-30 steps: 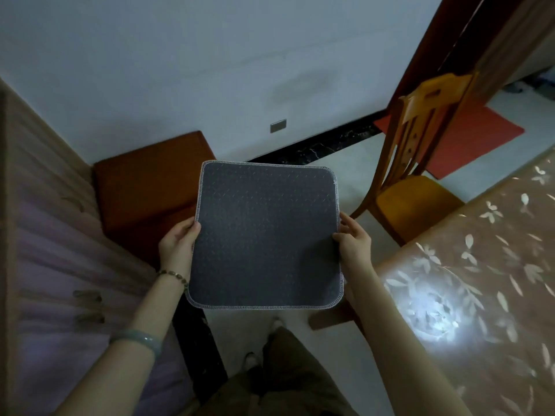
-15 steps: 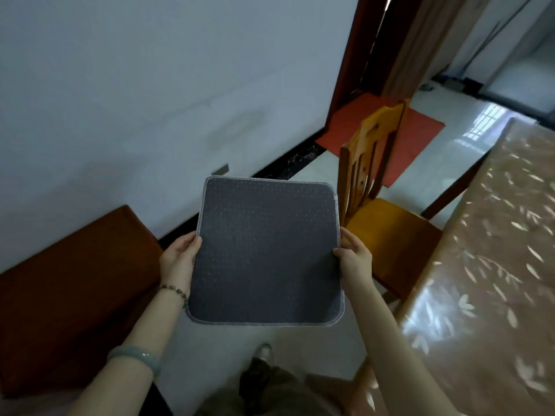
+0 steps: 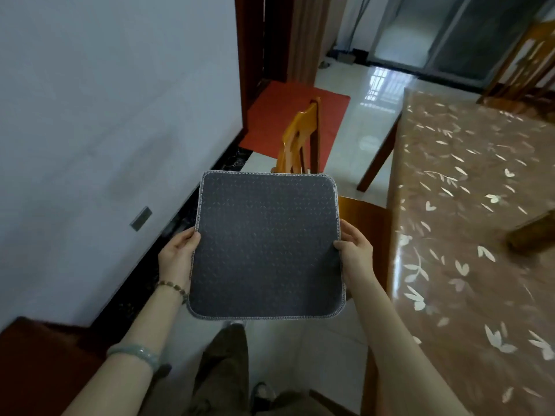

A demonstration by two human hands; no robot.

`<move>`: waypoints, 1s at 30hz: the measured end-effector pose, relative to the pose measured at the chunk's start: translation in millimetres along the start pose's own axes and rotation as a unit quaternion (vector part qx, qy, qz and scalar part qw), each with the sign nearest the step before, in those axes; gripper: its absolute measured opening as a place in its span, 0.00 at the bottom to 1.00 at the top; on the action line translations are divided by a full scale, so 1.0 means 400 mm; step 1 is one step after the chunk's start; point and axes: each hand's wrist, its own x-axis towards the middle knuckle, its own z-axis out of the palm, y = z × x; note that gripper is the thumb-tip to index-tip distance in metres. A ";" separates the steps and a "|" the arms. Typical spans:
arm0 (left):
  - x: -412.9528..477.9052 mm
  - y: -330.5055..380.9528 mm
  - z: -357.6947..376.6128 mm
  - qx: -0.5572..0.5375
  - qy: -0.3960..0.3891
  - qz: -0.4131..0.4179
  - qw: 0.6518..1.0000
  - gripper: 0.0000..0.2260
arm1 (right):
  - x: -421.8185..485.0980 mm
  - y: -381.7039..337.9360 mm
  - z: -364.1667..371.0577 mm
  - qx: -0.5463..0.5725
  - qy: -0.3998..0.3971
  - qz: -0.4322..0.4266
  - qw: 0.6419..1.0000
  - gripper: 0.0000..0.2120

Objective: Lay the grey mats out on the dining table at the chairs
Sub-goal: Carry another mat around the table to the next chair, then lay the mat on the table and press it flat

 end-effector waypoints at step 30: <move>0.313 0.000 0.956 0.143 -0.425 -0.077 0.891 0.07 | 0.197 -0.077 -0.349 0.244 0.425 0.016 0.872 0.28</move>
